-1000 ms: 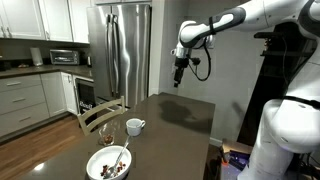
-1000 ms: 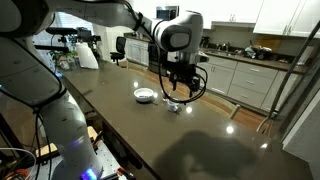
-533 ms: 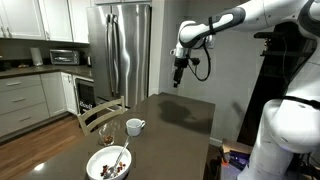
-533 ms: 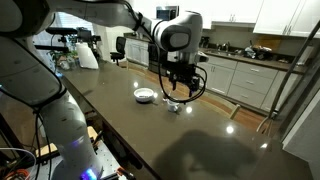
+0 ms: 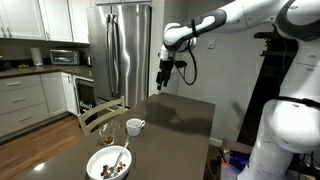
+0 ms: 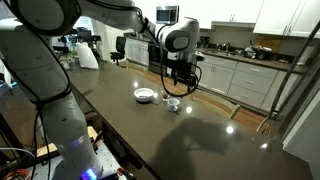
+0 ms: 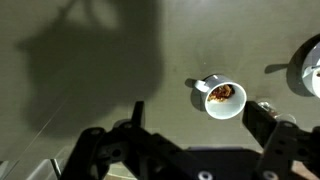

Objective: Pour the contents in the mug cup into the bowl

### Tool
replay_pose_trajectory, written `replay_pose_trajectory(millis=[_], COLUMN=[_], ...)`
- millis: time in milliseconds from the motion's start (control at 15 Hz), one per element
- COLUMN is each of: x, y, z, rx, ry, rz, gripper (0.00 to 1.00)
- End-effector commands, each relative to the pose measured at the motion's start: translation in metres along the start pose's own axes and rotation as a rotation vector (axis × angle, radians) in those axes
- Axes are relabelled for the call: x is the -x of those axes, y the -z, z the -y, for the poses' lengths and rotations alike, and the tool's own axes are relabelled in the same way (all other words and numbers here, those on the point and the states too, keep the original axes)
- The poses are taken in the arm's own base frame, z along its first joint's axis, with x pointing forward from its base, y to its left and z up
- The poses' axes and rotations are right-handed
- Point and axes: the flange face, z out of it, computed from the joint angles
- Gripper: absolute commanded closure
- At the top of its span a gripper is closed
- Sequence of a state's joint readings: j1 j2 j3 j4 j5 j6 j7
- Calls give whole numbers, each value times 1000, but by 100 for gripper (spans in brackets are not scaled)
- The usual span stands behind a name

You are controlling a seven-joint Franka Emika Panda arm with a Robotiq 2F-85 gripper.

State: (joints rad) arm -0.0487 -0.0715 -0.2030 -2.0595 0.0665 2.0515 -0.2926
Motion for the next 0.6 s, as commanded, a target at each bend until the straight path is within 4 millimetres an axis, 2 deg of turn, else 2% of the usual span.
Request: replay_pose_trajectory(millis=[0,200,400,533], x=[-41,-56,-64,-68], y=[-17,-35,-55,-60], z=[-6,-15,-24,-25], rx=[-3,-56,-153,-200], ry=[-158,-306,-431,-459], rz=[5,45,75,71], gripper=[0,0,0,0])
